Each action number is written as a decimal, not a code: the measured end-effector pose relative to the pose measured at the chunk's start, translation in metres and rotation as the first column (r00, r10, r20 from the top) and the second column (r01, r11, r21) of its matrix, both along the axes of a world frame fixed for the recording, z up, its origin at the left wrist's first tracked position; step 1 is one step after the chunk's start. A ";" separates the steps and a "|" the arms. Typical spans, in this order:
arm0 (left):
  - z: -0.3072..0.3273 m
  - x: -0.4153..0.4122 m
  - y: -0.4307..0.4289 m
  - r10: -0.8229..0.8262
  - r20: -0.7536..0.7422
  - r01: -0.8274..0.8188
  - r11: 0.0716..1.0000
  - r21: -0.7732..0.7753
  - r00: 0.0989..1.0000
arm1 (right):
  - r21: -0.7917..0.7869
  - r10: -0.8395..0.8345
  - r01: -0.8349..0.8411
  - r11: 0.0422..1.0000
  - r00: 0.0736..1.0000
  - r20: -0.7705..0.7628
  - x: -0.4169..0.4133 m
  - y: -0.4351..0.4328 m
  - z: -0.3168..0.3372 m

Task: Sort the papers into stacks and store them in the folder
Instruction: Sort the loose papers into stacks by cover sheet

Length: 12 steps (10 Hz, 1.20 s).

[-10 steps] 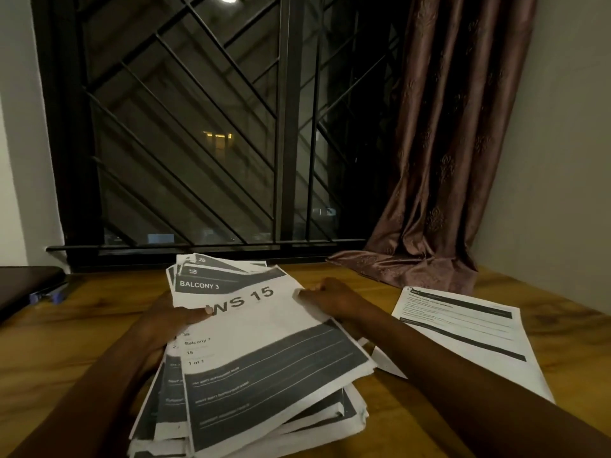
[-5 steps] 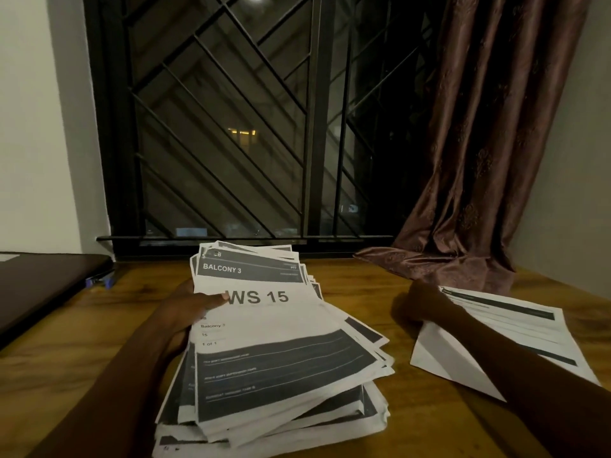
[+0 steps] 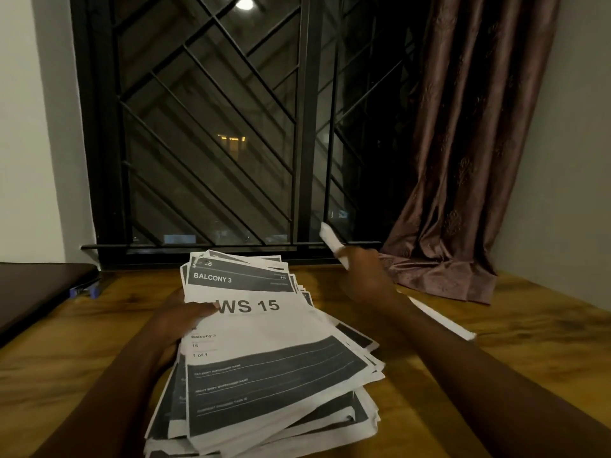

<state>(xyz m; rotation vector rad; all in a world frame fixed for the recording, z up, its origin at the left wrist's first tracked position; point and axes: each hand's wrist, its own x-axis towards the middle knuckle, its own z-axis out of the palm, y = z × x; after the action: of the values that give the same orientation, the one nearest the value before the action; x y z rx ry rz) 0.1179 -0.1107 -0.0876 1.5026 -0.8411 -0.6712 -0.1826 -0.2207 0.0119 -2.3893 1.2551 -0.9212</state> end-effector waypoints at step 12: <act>0.152 -0.085 0.071 0.141 0.129 -0.094 0.945 -0.314 0.982 | 0.243 0.405 -0.734 0.634 0.583 0.704 0.036 0.012 0.011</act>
<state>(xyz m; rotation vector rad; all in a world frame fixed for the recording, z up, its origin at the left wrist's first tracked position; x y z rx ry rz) 0.0333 -0.0393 0.0641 1.3180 -0.9164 -0.3225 -0.1468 -0.2084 0.0233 -1.6625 0.3078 -0.8495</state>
